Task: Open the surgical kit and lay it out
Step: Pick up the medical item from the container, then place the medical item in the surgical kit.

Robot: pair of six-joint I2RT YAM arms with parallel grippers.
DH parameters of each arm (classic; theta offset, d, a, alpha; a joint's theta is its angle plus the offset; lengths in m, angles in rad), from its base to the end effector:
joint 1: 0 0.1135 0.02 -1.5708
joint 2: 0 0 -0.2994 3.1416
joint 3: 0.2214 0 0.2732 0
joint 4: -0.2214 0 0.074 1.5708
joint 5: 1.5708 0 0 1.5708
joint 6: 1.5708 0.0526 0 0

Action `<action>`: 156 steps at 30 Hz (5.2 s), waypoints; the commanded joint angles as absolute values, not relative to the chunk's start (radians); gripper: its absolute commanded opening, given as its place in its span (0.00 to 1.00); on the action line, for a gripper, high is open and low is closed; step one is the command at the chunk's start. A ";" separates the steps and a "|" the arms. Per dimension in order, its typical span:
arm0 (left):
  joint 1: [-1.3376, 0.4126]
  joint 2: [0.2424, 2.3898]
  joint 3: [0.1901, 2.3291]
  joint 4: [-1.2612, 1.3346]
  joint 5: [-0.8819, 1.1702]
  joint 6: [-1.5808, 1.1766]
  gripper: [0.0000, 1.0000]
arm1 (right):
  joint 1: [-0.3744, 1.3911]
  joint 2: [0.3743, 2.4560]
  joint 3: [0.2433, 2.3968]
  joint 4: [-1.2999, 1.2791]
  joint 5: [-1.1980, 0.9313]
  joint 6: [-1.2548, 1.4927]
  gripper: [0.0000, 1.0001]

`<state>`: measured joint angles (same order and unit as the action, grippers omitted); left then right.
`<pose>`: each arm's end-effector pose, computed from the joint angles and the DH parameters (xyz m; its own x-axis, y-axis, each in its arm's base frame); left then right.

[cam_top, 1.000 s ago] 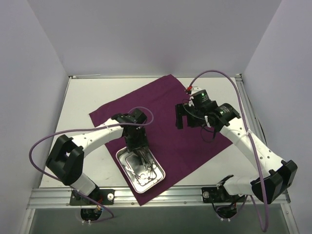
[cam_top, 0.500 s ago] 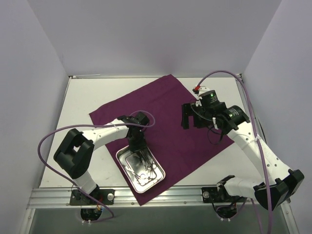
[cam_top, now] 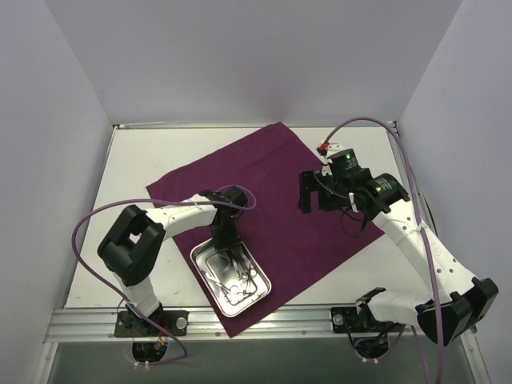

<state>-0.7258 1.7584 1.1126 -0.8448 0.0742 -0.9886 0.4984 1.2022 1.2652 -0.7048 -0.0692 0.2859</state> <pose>0.2479 -0.2252 0.1691 -0.9665 -0.2559 0.0177 -0.2563 0.9606 -0.1076 0.2404 0.1350 0.3937 -0.6527 -0.0349 -0.7568 -0.3559 0.8960 0.2656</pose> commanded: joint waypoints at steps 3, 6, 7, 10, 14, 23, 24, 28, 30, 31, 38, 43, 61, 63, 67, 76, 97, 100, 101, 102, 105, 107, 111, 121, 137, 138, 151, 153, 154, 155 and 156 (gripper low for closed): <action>-0.730 1.755 1.143 -0.853 0.055 -0.992 0.26 | 0.489 1.180 1.252 -0.724 -0.078 0.267 0.97; -0.730 1.741 1.150 -0.871 0.052 -0.988 0.16 | 0.488 1.186 1.253 -0.721 -0.081 0.262 0.97; -0.730 1.729 1.152 -0.879 0.048 -0.986 0.14 | 0.488 1.189 1.253 -0.719 -0.090 0.259 0.97; -0.730 1.701 1.164 -0.922 0.025 -0.980 0.03 | 0.488 1.201 1.258 -0.712 -0.109 0.252 0.96; -0.730 1.645 1.183 -0.966 0.009 -0.977 0.02 | 0.488 1.226 1.261 -0.695 -0.168 0.239 0.94; -0.727 1.459 1.359 -1.071 0.037 -0.957 0.02 | 0.544 1.258 1.264 -0.514 -0.627 0.189 0.82; -0.724 1.453 1.371 -1.069 0.047 -0.962 0.02 | 0.555 1.261 1.258 -0.468 -0.717 0.204 0.81; -0.718 1.419 1.402 -1.019 0.090 -0.985 0.02 | 0.561 1.276 1.238 -0.413 -0.885 0.210 0.74; -0.715 1.404 1.399 -0.971 0.113 -1.002 0.02 | 0.572 1.284 1.241 -0.411 -0.917 0.204 0.72; -0.713 1.391 1.397 -0.956 0.121 -1.006 0.02 | 0.586 1.284 1.241 -0.413 -0.925 0.201 0.70; -0.701 1.351 1.399 -0.875 0.150 -1.049 0.02 | 0.617 1.275 1.200 -0.405 -0.960 0.212 0.58; -0.689 1.336 1.405 -0.796 0.187 -1.094 0.02 | 0.640 1.292 1.178 -0.413 -0.950 0.206 0.45; -0.680 1.342 1.451 -0.776 0.221 -1.109 0.02 | 0.653 1.351 1.175 -0.416 -0.928 0.190 0.35; -0.680 1.341 1.444 -0.776 0.221 -1.111 0.02 | 0.653 1.358 1.180 -0.416 -0.922 0.187 0.35; -0.678 1.336 1.427 -0.767 0.232 -1.111 0.02 | 0.653 1.370 1.193 -0.422 -0.911 0.181 0.27; -0.657 1.322 1.405 -0.750 0.244 -1.103 0.35 | 0.655 1.399 1.232 -0.454 -0.830 0.152 0.00; -0.373 1.376 1.493 -1.027 0.094 -0.359 0.94 | 0.365 1.934 1.684 -0.652 -0.024 -0.167 0.00; -0.354 1.351 1.448 -0.994 0.138 -0.338 0.94 | 0.293 2.049 1.744 -0.655 0.032 -0.208 0.00; -0.341 1.348 1.437 -0.989 0.155 -0.327 0.94 | 0.284 2.078 1.767 -0.658 0.052 -0.225 0.00; -0.336 1.345 1.434 -0.985 0.156 -0.302 0.94 | 0.267 2.127 1.805 -0.660 0.067 -0.244 0.00; -0.319 1.353 1.428 -0.985 0.146 -0.269 0.94 | 0.232 2.204 1.880 -0.664 0.089 -0.290 0.00; -0.304 1.358 1.425 -0.994 0.143 -0.250 0.94 | 0.204 2.232 1.907 -0.676 0.106 -0.305 0.00; -0.298 1.356 1.396 -0.997 0.149 -0.239 0.94 | 0.195 2.255 1.904 -0.673 0.135 -0.348 0.00; -0.296 1.385 1.384 -0.974 0.178 -0.256 0.94 | 0.201 2.238 1.832 -0.646 0.135 -0.402 0.00; -0.224 1.416 1.374 -0.934 0.250 -0.235 0.94 | 0.242 2.244 1.789 -0.627 0.118 -0.413 0.00; -0.221 1.414 1.373 -0.936 0.252 -0.233 0.94 | 0.242 2.249 1.792 -0.629 0.117 -0.410 0.01; -0.190 1.428 1.378 -0.937 0.270 -0.229 0.94 | 0.227 2.286 1.832 -0.634 0.086 -0.390 0.06; -0.190 1.430 1.378 -0.936 0.273 -0.229 0.94 | 0.224 2.287 1.830 -0.632 0.084 -0.388 0.07; -0.190 1.430 1.376 -0.936 0.275 -0.230 0.94 | 0.222 2.289 1.832 -0.630 0.081 -0.387 0.08; -0.189 1.431 1.374 -0.933 0.275 -0.230 0.94 | 0.221 2.290 1.833 -0.630 0.075 -0.384 0.09; -0.189 1.433 1.374 -0.934 0.276 -0.232 0.94 | 0.221 2.292 1.833 -0.632 0.075 -0.383 0.11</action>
